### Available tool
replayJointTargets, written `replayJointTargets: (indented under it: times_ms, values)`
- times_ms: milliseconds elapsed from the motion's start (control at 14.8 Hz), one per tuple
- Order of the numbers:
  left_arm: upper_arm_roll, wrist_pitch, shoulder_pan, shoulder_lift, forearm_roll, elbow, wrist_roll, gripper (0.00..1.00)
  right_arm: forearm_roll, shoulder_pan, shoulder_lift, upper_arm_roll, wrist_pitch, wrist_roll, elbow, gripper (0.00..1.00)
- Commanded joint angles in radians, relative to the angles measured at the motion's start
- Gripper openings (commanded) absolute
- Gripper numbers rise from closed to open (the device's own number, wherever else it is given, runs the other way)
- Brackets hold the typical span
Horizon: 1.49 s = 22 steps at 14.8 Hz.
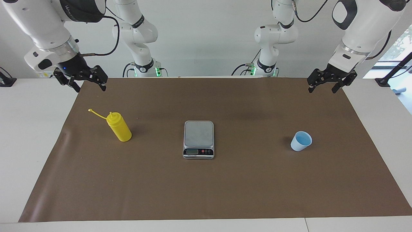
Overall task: Pour seasoning into cup on scale with both arms
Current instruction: 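Grasp the blue cup with the left gripper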
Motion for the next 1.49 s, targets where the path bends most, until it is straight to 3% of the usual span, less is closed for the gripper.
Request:
replayJointTargets:
  times_ms: [0,541,811,1082,1420]
  values:
    - [0.000,0.000,0.003,-0.018,-0.003,-0.017,0.002,1.00,-0.002,-0.008,-0.018,0.006,0.001,0.012,-0.020,1.00]
    - [0.000,0.001,0.003,-0.033,-0.003,-0.046,-0.002,1.00,-0.002,-0.008,-0.018,0.006,0.001,0.013,-0.020,1.00]
    - [0.000,0.139,0.005,-0.021,-0.003,-0.134,0.003,1.00,-0.002,-0.008,-0.018,0.006,0.001,0.012,-0.020,1.00]
    - [0.000,0.360,0.005,-0.007,-0.003,-0.308,0.004,0.99,-0.002,-0.008,-0.018,0.004,0.003,0.016,-0.020,1.00]
    - [0.002,0.590,0.026,0.137,-0.003,-0.351,0.004,0.99,-0.003,-0.013,-0.018,0.001,-0.002,0.012,-0.020,1.00]
